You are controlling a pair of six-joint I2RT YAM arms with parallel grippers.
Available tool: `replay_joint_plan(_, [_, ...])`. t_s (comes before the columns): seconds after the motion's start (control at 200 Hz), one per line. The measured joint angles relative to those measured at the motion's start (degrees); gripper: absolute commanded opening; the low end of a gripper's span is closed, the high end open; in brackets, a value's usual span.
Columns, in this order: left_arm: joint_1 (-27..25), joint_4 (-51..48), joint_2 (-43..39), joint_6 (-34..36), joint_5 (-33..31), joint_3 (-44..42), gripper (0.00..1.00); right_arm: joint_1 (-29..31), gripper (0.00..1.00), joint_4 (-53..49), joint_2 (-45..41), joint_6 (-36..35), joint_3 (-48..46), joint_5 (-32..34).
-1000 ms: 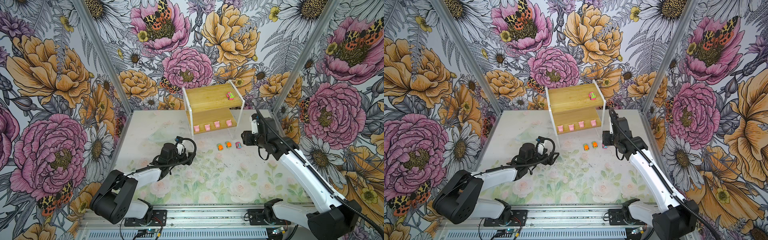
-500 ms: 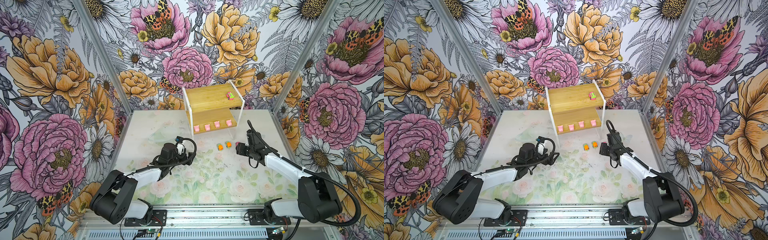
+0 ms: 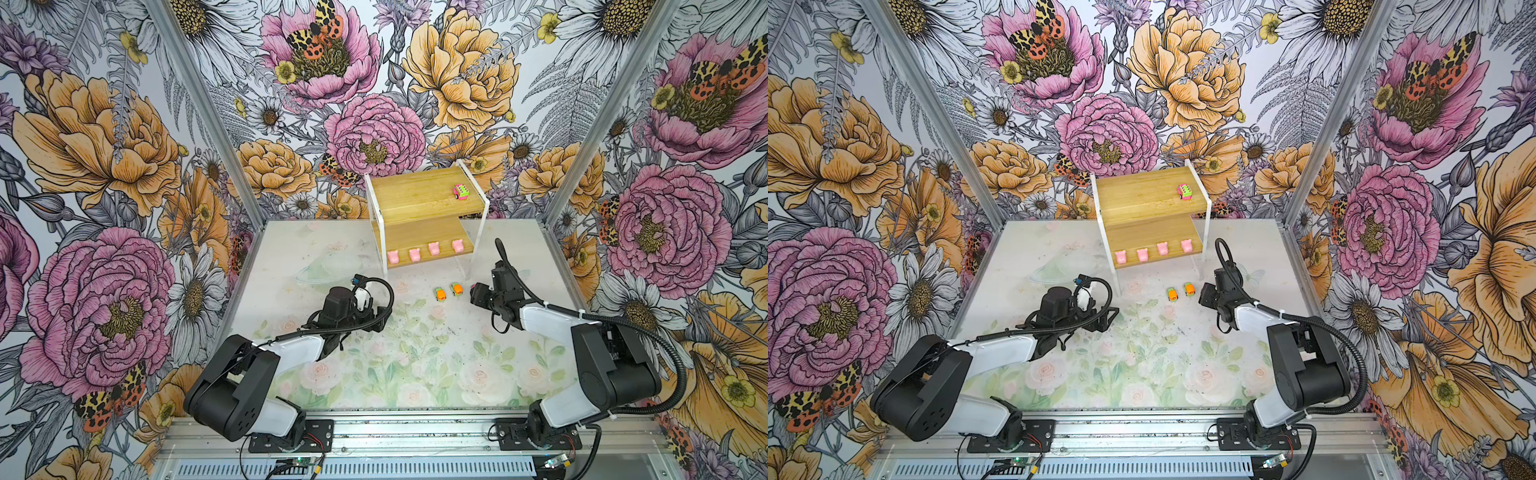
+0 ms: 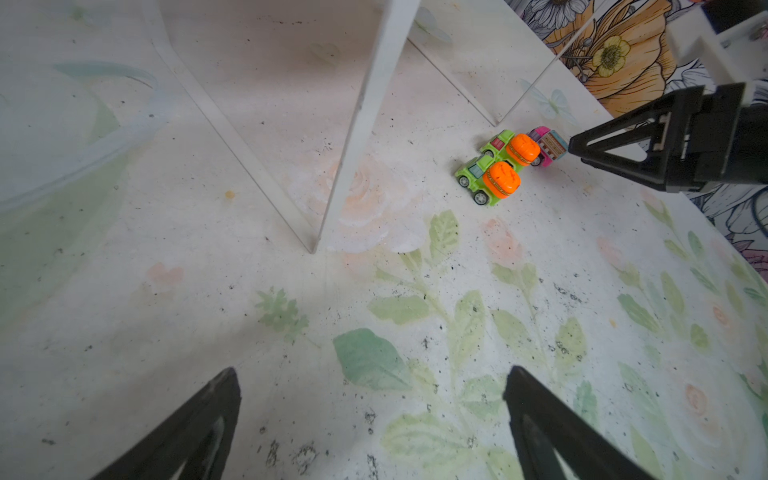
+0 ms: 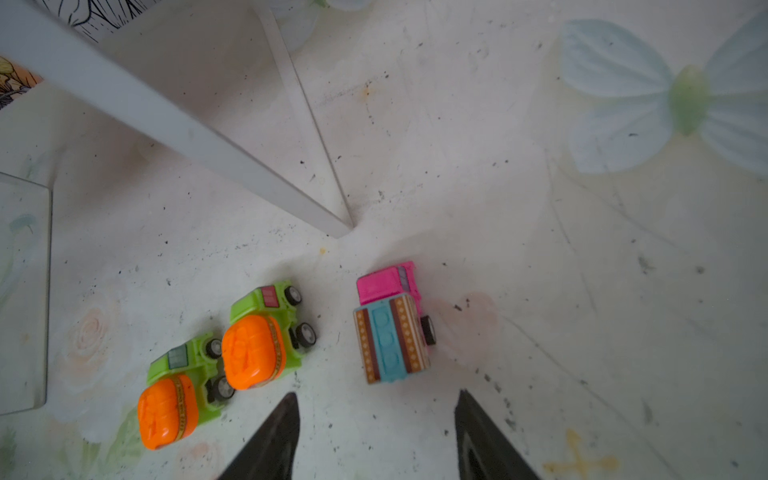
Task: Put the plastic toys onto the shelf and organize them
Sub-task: 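Withdraw the right gripper and move it over the pink-and-teal toy car, then close the right gripper on the pink-and-teal car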
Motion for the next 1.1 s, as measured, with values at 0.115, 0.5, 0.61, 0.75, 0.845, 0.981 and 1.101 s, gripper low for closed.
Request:
replay_joint_plan(0.115, [0.0, 0.0, 0.7, 0.0, 0.0, 0.7, 0.99, 0.0, 0.60, 1.9, 1.2, 0.0, 0.0, 0.0])
replay_joint_plan(0.5, [0.0, 0.5, 2.2, 0.0, 0.0, 1.1, 0.99, -0.4, 0.60, 6.8, 5.6, 0.0, -0.1, 0.1])
replay_joint_plan(0.61, [0.0, 0.6, 2.3, 0.0, 0.0, 1.1, 0.99, -0.4, 0.60, 7.9, 6.3, 0.0, -0.1, 0.2])
replay_joint_plan(0.75, [0.0, 0.6, 2.3, 0.0, 0.0, 1.1, 0.99, -0.7, 0.59, 8.9, 6.9, 0.0, -0.1, 0.2])
replay_joint_plan(0.845, [0.0, 0.7, 2.3, 0.0, 0.0, 1.1, 0.99, -0.7, 0.56, 9.2, 7.3, 0.0, -0.1, 0.2])
replay_joint_plan(0.981, [0.0, 0.7, 2.4, 0.0, 0.0, 1.1, 0.99, -0.7, 0.45, 9.2, 7.5, 0.0, -0.1, 0.2])
replay_joint_plan(1.101, [0.0, 0.7, 2.6, 0.0, 0.0, 1.1, 0.99, -0.7, 0.37, 9.2, 7.5, 0.2, -0.1, 0.3])
